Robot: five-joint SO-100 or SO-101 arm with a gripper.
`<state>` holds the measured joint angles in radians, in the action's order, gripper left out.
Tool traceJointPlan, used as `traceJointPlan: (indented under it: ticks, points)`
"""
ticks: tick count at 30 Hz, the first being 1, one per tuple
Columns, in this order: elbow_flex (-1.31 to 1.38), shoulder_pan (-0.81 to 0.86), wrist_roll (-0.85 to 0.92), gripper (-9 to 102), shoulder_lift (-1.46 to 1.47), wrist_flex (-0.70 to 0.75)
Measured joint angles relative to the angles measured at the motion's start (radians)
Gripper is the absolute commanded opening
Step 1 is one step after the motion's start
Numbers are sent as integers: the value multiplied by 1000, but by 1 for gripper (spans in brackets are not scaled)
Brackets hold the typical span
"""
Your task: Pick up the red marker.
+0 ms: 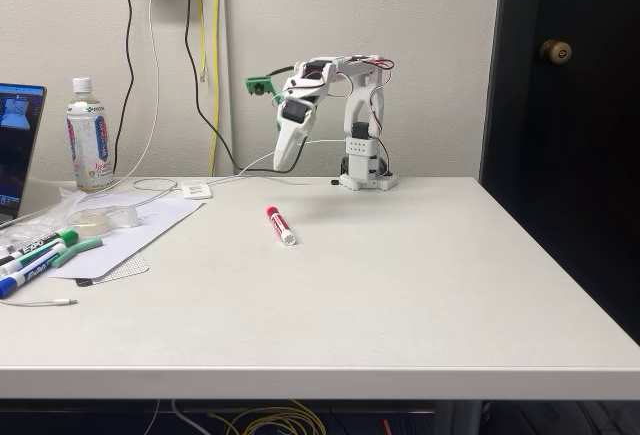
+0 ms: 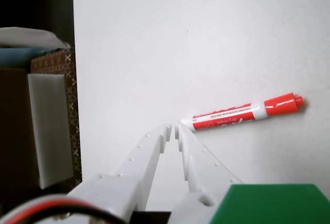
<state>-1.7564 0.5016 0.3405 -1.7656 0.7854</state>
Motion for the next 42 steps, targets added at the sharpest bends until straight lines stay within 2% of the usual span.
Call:
traceJointPlan:
  ticks: [4, 9, 15, 30, 42]
  points:
    - [26, 25, -78, 1, 66, -12]
    - [44, 38, -164, 11, 115, -15]
    - [44, 38, -293, 16, 147, 21]
    - [46, 37, -451, 18, 190, 160]
    - [46, 34, -563, 18, 282, 100]
